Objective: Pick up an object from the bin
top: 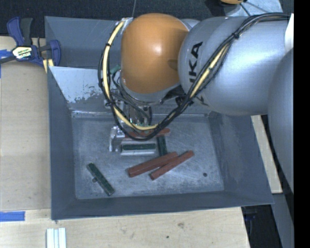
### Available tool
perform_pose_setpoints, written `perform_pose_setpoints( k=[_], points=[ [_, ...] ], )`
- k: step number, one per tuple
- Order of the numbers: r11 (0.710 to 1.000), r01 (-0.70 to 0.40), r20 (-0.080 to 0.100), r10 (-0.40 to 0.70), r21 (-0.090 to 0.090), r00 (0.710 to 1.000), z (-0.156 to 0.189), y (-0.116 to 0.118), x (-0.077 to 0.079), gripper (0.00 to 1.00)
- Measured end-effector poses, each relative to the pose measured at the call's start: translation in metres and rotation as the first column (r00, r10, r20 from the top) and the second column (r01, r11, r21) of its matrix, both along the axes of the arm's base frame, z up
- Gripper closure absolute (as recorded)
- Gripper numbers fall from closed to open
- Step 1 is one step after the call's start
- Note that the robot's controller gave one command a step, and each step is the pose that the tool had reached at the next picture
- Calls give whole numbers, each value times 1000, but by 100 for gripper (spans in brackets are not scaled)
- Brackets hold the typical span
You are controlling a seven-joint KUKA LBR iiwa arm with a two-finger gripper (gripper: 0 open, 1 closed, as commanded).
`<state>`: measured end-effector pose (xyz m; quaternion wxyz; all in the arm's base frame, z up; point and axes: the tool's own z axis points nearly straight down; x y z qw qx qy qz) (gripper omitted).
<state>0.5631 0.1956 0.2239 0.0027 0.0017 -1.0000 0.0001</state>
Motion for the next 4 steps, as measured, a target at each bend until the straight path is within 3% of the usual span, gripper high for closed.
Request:
perform_pose_setpoints(
  k=[1, 2, 3, 4],
  points=[
    [1000, 3, 8, -3, 2, 1000, 5, -1, 2, 0],
    [994, -111, 12, 111, 1, 994, -27, -15, -1, 0],
    [983, -185, 13, 185, 0, 983, -92, -39, 4, 0],
    [958, -288, 2, 288, 2, 958, -102, -95, 18, 0]
  ],
)
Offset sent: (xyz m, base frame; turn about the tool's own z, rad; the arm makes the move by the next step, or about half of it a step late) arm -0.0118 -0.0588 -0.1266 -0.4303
